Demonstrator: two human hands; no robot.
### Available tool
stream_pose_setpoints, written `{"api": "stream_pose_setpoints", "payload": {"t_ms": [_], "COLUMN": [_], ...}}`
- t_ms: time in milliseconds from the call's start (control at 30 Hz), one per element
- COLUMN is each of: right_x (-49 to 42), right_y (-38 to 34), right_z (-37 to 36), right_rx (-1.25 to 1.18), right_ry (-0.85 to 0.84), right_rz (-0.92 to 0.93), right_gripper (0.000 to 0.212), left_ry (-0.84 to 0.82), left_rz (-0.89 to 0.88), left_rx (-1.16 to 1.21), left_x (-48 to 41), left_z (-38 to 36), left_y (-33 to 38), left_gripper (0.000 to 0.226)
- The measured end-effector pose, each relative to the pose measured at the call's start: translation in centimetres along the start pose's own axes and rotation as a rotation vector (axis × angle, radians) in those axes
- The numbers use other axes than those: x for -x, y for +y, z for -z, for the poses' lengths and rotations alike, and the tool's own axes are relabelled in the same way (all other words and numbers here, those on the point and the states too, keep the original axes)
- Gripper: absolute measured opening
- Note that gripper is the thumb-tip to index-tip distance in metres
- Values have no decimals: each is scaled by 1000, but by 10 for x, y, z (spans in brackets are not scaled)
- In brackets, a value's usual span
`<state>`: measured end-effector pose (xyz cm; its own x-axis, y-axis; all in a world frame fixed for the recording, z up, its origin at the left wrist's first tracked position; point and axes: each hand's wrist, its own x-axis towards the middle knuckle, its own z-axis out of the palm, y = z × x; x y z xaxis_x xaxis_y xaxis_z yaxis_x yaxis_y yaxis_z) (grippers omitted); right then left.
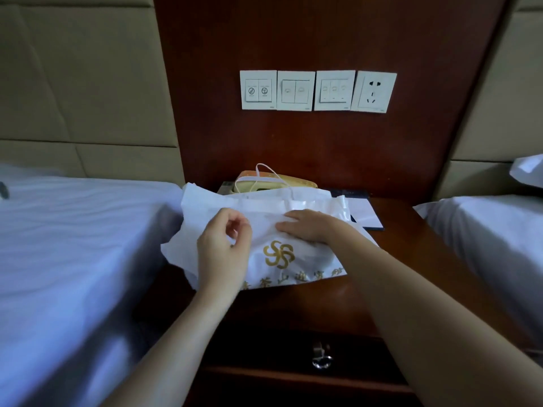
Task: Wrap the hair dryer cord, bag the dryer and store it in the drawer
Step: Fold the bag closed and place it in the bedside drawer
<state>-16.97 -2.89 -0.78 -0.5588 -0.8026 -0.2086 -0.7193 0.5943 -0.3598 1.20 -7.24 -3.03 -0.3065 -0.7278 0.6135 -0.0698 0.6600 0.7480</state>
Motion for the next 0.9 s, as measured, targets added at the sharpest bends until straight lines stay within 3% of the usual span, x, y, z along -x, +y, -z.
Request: {"api": "stream_pose_setpoints", "payload": {"t_ms": [167,267,333,433,533,600,700,900], "right_x": [23,41,54,74,96,108,129,182], "right_y": [-1,-2,-3,0,3,1,-3,-1], "right_z": [-9,-15,-18,-24,-33,-41,-53,-75], "right_rx": [-31,-42,-51,-63,-65,-66,-68,-167], "right_ry": [14,30,28,51,91,115,126,232], "right_rz": [-46,-83,-101,-122,-152,-161,-164,-137], "right_gripper": [66,66,61,54,61,67,73,46], "left_ry": [-184,-423,-486,-494,-573,-502,-214,60], "left_rz": [379,831,1040,1088,1096,1101,1171,1125], "left_rx": [163,315,447,512,506,617,888,903], "left_x": [50,74,85,97,117,131,142,138], "left_z": [19,27,30,35,34,27,19,22], "left_y": [9,20,24,28,39,49,61,60], "left_gripper": [40,38,38,47,48,41,44,51]}}
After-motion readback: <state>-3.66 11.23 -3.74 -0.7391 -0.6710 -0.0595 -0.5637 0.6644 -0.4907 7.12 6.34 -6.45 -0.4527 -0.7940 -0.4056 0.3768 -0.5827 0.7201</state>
